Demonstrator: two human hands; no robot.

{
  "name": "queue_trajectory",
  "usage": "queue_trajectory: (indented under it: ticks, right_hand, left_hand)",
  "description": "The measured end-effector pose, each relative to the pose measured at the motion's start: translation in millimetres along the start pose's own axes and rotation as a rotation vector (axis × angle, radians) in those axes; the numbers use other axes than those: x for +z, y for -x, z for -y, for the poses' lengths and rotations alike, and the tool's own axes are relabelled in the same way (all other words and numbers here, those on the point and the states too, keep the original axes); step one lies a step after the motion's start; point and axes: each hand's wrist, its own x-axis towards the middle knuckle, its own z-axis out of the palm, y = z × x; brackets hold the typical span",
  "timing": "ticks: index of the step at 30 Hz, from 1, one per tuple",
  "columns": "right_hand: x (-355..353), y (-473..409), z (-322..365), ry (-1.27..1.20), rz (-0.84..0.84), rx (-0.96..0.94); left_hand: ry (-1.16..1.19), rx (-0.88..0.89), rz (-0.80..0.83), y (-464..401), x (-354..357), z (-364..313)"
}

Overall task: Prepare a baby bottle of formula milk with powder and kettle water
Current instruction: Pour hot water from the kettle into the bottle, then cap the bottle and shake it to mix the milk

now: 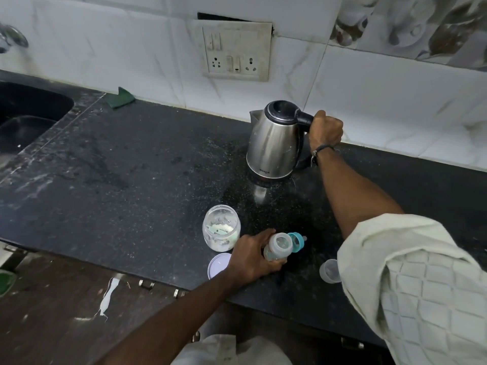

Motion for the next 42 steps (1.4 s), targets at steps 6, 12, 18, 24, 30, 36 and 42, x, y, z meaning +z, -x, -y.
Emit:
queue_trajectory:
  ticks: [6,12,18,24,30,36,42]
  right_hand:
    - [-10.4,0.8,-12.6,-0.053,0.014,0.042]
    - [-35.0,16.1,-44.4,-0.162,-0.231,0.056]
    - [-66.4,45.3,-72.9,-0.101,-0.179,-0.125]
    - [-100.1,78.6,-93.0,0.405,0.43,-0.421]
    - [-114.6,107.4,-96.5,0.861,1.022,-0.422]
    - [-116.8,130.7,-105.9,1.162,1.065,-0.574]
    - [-115.5,142.4,-112.5,1.126,1.01,-0.659]
  left_hand:
    - [-0.017,0.01,0.012,-1.5,-0.2,-1.0]
    - [-0.01,0.023,0.037,-1.3,-2.1,-4.8]
    - [-0.02,0.026,0.043,-2.1,-2.5,-4.3]
    - [0.006,0.008,0.06,-0.6,-1.7,-5.7]
    - [0.003,0.011,0.04,0.3,-2.0,-8.5]
    - [0.007,-0.002,0.055,0.7,-3.9,-11.6]
    - [0.015,0.0,0.059,0.6,-5.7,-12.8]
